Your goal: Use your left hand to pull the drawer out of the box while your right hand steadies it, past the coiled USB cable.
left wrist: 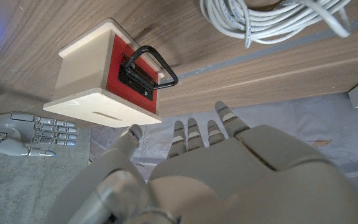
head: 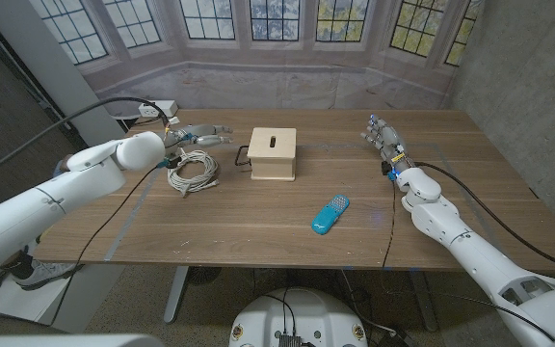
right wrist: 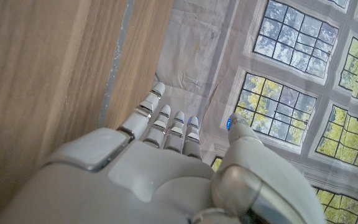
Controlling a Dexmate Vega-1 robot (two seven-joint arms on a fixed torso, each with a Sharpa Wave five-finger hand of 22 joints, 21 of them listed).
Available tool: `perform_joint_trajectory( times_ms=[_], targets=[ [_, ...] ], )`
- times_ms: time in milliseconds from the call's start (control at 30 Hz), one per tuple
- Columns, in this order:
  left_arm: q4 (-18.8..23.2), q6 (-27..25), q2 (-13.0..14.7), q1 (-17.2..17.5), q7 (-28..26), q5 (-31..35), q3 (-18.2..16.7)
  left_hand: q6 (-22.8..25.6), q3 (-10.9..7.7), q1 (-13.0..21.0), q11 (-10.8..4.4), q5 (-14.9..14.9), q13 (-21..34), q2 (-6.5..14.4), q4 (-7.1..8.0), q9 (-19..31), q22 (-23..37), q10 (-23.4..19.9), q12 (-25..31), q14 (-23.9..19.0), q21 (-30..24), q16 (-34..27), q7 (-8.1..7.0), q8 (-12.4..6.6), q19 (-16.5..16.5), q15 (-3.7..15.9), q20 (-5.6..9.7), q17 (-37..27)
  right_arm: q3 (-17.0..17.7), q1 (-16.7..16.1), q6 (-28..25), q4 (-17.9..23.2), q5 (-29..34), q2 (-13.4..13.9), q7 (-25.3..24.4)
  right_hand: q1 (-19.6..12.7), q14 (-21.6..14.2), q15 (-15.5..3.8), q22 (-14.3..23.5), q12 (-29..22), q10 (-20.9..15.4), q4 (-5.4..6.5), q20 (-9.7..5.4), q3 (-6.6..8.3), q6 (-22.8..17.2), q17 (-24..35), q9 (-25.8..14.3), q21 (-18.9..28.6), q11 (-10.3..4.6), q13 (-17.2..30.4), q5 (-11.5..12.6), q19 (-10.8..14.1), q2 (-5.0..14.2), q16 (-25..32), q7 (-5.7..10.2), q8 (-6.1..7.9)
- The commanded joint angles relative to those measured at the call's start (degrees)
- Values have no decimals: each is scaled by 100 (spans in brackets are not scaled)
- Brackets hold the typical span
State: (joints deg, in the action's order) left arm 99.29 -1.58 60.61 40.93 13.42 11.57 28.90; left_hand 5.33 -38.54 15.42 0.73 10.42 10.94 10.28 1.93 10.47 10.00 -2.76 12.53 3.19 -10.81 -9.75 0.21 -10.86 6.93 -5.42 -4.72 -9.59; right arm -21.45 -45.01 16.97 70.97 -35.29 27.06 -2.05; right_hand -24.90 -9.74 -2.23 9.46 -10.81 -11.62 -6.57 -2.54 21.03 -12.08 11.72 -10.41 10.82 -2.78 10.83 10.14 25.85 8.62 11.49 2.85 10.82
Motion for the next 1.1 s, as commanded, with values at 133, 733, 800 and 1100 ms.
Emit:
perform_joint_trajectory(
  times_ms=[133,733,800,1100],
  targets=[
    [-154,64,-32,-292,370,182,177,64,-132,193,-112,92,12,71,-108,9,5,-35,-15,-7,-23,-42,-68,-29,0,20,28,-8,22,69,-14,-26,23,52,33,-74,40,-156,33,-36,-30,-34,5,10,-15,3,-17,25,77,21,-10,20,-7,43,-35,22],
    [-591,879,-79,-771,1053,511,464,191,-252,364,-220,156,13,99,-245,9,7,-96,-7,-62,-40,-58,-232,-44,18,105,67,-8,45,21,-115,203,54,187,-1,-77,52,-146,33,-35,-24,-50,3,-12,-7,2,-17,20,98,20,-13,8,-10,47,-41,16],
    [-625,938,-87,-814,1105,564,487,200,-264,378,-227,165,13,101,-255,9,7,-99,-7,-62,-41,-57,-236,-45,18,105,67,-8,40,26,-111,216,67,187,-6,-78,50,-146,33,-35,-25,-51,4,-13,-6,2,-17,21,97,20,-13,9,-9,48,-42,15],
    [-778,959,-173,-925,1214,706,536,252,-308,438,-253,199,12,98,-298,10,7,-105,-10,-52,-37,-51,-240,-51,2,119,73,-8,6,60,-84,277,141,182,-23,-85,57,-150,33,-35,-25,-60,4,-19,-8,1,-17,19,99,20,-12,3,-5,49,-46,16]
  ],
)
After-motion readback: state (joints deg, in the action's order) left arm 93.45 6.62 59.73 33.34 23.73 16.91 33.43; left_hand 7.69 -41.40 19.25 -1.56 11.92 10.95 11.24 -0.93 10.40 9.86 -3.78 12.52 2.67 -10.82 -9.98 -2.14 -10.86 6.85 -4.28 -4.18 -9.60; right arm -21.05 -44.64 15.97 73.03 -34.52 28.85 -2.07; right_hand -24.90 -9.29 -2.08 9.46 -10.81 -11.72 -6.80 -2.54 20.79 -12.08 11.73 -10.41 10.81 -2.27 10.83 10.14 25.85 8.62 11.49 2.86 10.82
